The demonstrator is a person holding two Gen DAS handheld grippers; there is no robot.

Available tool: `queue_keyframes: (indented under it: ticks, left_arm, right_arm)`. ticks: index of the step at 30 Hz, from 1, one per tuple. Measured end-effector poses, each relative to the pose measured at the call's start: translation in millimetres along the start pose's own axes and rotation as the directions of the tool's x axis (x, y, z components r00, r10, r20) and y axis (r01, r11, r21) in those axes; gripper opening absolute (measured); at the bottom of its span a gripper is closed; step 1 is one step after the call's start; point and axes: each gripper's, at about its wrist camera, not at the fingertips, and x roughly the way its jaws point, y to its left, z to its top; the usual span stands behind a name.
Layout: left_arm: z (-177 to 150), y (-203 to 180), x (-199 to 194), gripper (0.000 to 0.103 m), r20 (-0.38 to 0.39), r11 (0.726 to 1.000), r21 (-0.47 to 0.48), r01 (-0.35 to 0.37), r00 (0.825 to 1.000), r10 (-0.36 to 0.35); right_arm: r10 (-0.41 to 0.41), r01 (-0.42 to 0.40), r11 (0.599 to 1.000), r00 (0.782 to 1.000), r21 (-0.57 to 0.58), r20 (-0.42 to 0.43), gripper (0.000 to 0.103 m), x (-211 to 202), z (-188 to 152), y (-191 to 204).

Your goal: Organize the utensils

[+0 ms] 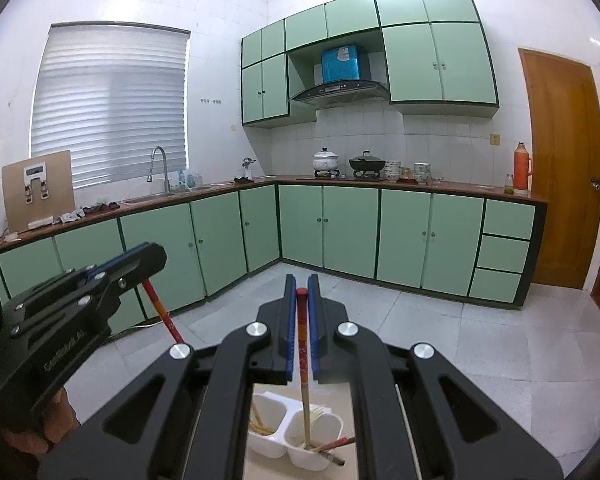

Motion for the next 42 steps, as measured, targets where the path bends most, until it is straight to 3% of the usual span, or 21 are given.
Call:
queue_keyframes:
  ticks: [5, 12, 21, 25, 31, 35, 42]
  left_arm:
    - [-15, 3, 27, 0.005, -0.025, 1.000, -0.002, -0.016, 1.000, 0.016]
    - [-50, 14, 64, 0.005, -0.121, 0.999, -0.010, -0.036, 0.992, 0.035]
    - [-84, 21, 78, 0.008, -0.221, 0.999, -0.008, -0.047, 0.974, 0.044]
    - [-93, 26, 68, 0.020, -0.228, 0.998, -0.008, -0.058, 0.972, 0.055]
    - [-89, 31, 46, 0.035, -0.215, 0.997, -0.016, -0.080, 0.974, 0.075]
    - [-88, 29, 23, 0.055, -0.201, 0.996, 0.008, -0.094, 0.975, 0.094]
    - [-95, 24, -17, 0.067, -0.209, 0.996, 0.006, -0.092, 0.974, 0.091]
  right_arm:
    - [-0.006, 0.006, 1.000, 1.000, -0.009, -0.003, 0.005, 20, -8, -4]
    - [0.002, -0.001, 1.000, 0.998, 0.022, -0.058, 0.005, 52, -33, -11]
    - [-0.004, 0.008, 1.000, 0.989, 0.025, -0.147, 0.010, 71, -71, -9]
    - [-0.016, 0.022, 0.999, 0.990, 0.039, -0.142, 0.029, 61, -79, -9]
    - [-0.055, 0.059, 0.997, 0.993, 0.045, -0.101, 0.045, 31, -80, -13]
    - [-0.083, 0.087, 0.994, 0.994, 0.059, -0.071, 0.060, 3, -84, -18]
    - [-0.120, 0.126, 0.990, 0.989, 0.064, -0.086, 0.077, -35, -103, -15]
